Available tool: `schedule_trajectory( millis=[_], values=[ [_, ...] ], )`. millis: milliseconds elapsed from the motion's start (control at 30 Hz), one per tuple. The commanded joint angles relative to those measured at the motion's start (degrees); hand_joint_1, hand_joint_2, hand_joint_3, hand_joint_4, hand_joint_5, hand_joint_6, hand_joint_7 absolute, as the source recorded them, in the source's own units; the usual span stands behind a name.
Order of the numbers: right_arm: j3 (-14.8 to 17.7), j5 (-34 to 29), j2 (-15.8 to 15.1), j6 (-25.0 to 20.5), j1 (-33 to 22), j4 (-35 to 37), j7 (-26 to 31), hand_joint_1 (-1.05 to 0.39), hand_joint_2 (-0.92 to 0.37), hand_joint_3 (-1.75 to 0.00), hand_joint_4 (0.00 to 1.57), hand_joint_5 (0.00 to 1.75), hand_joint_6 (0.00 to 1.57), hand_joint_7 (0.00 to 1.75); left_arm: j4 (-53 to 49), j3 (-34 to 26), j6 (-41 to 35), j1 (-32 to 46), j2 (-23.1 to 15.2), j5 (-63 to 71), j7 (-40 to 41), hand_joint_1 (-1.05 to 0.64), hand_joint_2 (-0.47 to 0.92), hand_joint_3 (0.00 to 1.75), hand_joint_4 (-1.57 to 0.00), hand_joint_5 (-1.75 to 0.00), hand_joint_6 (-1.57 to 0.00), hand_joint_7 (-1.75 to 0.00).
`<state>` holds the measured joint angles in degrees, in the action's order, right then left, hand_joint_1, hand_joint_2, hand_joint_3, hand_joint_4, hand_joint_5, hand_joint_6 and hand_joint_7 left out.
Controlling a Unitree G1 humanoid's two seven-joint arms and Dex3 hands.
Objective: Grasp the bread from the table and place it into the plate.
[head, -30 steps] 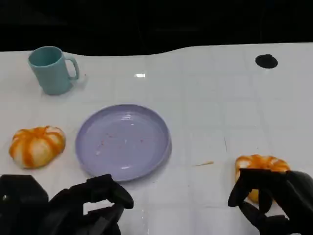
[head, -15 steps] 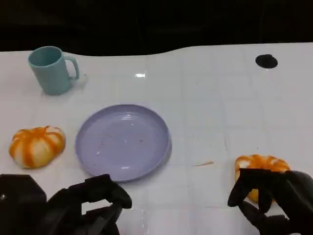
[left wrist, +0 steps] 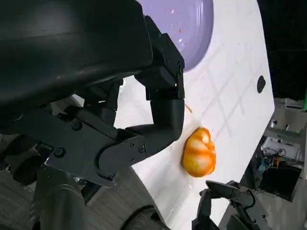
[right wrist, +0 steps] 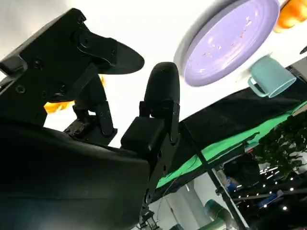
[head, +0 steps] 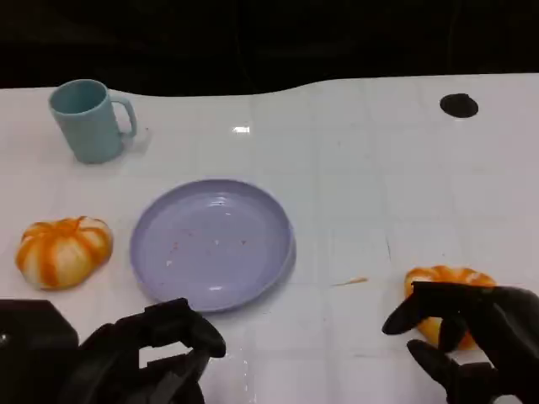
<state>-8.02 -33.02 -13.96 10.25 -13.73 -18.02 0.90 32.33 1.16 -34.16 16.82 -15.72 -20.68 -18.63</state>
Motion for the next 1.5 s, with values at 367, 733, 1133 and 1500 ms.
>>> schedule_trajectory(
  millis=[367,733,1133,1500],
  values=[
    [1.1,-12.2,-3.3,-6.1,0.0,-7.0,-2.0,-0.4,-0.69,-0.27,0.55,0.81,0.73,0.17,0.1,-0.6,0.1,0.2,-0.8,-0.3,-0.4,-0.33,0.78,0.78,-0.68,-1.75,-0.61,-1.44],
    [0.7,-20.9,-5.4,-12.7,0.1,-12.7,-11.0,-0.5,-0.82,-0.04,0.15,0.58,0.44,0.0,0.0,-0.2,0.1,0.1,-0.7,0.0,-0.2,-0.33,0.78,0.78,-0.68,-1.75,-0.61,-1.44],
    [-0.8,-25.7,-6.4,-16.3,2.6,-11.9,-19.4,-0.54,-0.82,0.0,0.0,0.51,0.31,0.01,0.9,0.5,-0.1,0.2,-0.5,0.4,0.4,-0.35,0.79,0.76,-0.67,-1.75,-0.61,-1.44],
    [-4.5,-29.2,-6.9,-19.2,8.3,-2.8,-22.2,-0.54,-0.87,-0.01,0.07,0.43,0.36,0.01,1.6,0.4,-1.1,0.1,-0.2,0.0,0.8,-0.34,0.79,0.75,-0.67,-1.75,-0.61,-1.44]
  ],
)
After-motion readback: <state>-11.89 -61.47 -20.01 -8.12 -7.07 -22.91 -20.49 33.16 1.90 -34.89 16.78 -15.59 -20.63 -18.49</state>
